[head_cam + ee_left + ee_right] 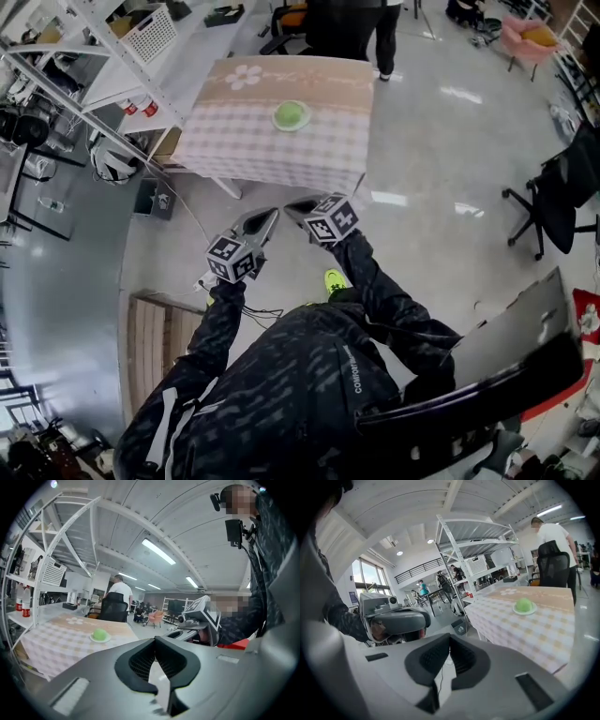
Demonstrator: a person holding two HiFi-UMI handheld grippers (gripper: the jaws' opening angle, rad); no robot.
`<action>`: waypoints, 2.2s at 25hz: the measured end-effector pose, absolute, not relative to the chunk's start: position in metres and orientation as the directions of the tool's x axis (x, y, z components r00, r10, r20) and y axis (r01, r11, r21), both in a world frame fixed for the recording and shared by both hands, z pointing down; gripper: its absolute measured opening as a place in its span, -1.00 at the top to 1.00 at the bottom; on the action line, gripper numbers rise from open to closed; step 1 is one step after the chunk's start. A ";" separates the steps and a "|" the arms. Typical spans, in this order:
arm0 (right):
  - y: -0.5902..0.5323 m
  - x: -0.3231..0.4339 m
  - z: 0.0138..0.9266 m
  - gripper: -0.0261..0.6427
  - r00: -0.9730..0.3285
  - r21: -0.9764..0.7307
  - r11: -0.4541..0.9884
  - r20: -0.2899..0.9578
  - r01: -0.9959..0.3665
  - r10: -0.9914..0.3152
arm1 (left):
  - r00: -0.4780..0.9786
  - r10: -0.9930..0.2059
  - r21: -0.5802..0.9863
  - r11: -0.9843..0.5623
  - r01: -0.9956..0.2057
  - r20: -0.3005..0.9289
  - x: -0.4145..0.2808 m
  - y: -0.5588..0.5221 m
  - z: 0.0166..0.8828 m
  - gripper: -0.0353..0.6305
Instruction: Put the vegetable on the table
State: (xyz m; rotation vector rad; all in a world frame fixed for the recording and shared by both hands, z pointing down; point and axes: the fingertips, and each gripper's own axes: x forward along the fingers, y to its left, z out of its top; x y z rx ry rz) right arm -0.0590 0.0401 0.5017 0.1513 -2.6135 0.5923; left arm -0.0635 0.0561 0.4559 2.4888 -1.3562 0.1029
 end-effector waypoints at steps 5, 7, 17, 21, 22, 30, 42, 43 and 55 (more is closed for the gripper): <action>0.058 -0.060 0.490 0.91 -0.897 -0.364 0.903 0.439 -0.227 -0.048 | 0.580 -0.792 0.229 -0.539 -0.810 0.188 -0.061 0.076 0.450 0.91; 0.069 -0.060 0.489 0.91 -0.894 -0.361 0.903 0.444 -0.232 -0.052 | 0.593 -0.783 0.234 -0.550 -0.801 0.187 -0.060 0.085 0.450 0.91; 0.113 -0.036 0.486 0.91 -0.889 -0.345 0.894 0.444 -0.285 -0.112 | 0.649 -0.746 0.254 -0.606 -0.754 0.148 -0.030 0.129 0.457 0.91; 0.131 -0.030 0.474 0.91 -0.901 -0.338 0.901 0.418 -0.273 -0.116 | 0.648 -0.749 0.230 -0.612 -0.757 0.141 -0.024 0.146 0.450 0.91; 0.137 -0.029 0.471 0.91 -0.905 -0.339 0.902 0.409 -0.266 -0.113 | 0.645 -0.752 0.228 -0.609 -0.759 0.137 -0.025 0.150 0.448 0.91; 0.163 -0.036 0.432 0.91 -0.935 -0.290 0.929 0.330 -0.228 -0.127 | 0.629 -0.773 0.200 -0.605 -0.771 0.085 -0.046 0.175 0.419 0.91; 0.167 -0.036 0.413 0.91 -0.942 -0.197 0.949 0.278 -0.247 -0.188 | 0.624 -0.779 0.154 -0.611 -0.777 0.057 -0.046 0.174 0.408 0.91; 0.167 -0.038 0.413 0.91 -0.943 -0.198 0.949 0.277 -0.245 -0.186 | 0.624 -0.779 0.152 -0.611 -0.777 0.057 -0.047 0.173 0.408 0.91; 0.161 -0.037 0.415 0.91 -0.938 -0.194 0.947 0.287 -0.257 -0.195 | 0.640 -0.765 0.145 -0.626 -0.766 0.077 -0.041 0.164 0.410 0.91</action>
